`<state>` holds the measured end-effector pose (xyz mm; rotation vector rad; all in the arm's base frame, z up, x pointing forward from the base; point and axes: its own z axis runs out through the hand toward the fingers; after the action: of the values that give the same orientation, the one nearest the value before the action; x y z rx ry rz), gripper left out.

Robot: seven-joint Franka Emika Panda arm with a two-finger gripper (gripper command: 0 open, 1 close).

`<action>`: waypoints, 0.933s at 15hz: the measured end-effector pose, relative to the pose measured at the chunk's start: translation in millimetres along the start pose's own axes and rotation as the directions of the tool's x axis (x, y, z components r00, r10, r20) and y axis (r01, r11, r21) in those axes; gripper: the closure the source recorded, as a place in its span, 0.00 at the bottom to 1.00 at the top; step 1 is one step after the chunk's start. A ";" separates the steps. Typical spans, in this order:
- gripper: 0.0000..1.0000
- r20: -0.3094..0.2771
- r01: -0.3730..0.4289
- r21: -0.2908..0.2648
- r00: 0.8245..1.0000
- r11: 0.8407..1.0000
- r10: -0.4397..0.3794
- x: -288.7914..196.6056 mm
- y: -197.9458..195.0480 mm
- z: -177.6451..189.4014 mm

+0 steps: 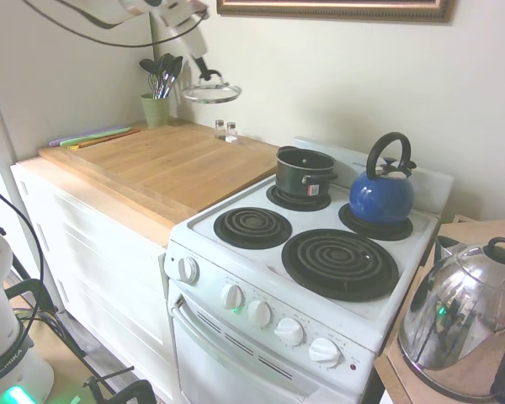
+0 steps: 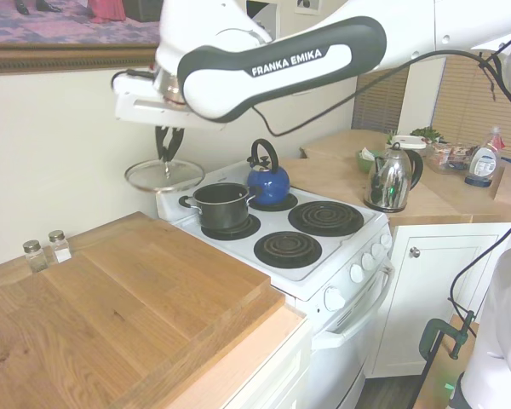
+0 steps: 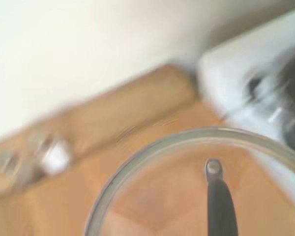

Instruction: Uncover the lid of the pot

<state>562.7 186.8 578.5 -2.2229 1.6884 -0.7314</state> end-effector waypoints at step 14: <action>1.00 -0.008 0.089 -0.177 0.996 0.980 -0.092 -121.6 41.4 126.4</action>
<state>571.6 278.0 423.4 -2.4336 1.7306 -0.6442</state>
